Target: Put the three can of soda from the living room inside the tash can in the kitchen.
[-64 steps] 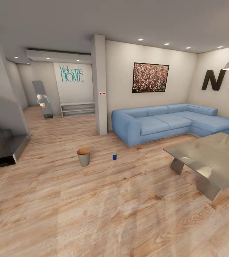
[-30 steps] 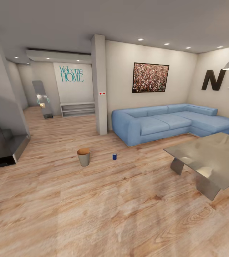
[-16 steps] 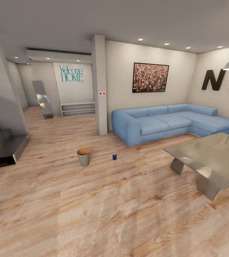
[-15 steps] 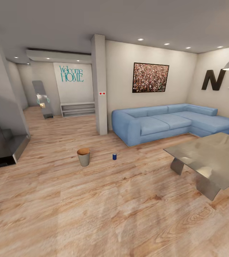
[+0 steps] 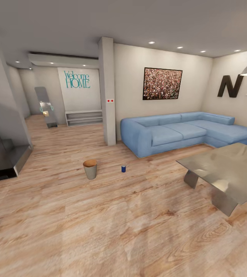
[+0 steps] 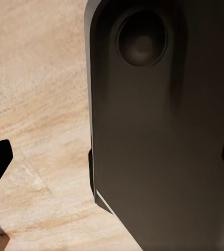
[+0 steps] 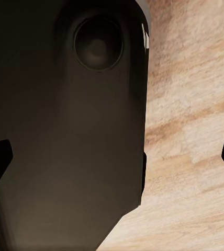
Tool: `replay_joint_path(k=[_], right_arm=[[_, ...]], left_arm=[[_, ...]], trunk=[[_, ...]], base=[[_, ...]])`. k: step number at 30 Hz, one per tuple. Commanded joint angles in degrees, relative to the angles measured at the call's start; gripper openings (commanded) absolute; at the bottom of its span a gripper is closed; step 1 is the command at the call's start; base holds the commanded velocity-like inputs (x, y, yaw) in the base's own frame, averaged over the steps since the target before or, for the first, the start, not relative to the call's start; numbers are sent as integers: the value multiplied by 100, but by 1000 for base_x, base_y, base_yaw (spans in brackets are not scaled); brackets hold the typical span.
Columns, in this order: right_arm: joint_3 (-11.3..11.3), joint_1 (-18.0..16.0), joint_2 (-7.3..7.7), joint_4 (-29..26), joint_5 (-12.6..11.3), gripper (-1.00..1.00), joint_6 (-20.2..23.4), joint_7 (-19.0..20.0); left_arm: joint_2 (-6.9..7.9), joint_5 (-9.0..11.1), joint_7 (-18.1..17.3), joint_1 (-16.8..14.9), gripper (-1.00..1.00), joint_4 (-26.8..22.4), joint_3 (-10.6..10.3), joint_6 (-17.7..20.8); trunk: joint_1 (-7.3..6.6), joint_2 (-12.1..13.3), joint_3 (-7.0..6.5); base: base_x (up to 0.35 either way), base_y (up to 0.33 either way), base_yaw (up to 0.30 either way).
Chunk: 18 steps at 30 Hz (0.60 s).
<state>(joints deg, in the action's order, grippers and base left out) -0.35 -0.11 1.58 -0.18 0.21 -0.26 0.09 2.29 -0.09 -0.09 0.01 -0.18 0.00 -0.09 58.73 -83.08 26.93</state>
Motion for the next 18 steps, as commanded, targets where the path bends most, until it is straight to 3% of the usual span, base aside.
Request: replay_joint_path(k=[1,18], right_arm=[[0,0,0,0,-1,100,0,0],[0,2,0,0,-1,100,0,0]], left_arm=[[0,0,0,0,100,0,0,0],[0,0,0,0,100,0,0,0]], trunk=[[0,0,0],[0,0,0]], base=[[0,0,0],[0,0,0]])
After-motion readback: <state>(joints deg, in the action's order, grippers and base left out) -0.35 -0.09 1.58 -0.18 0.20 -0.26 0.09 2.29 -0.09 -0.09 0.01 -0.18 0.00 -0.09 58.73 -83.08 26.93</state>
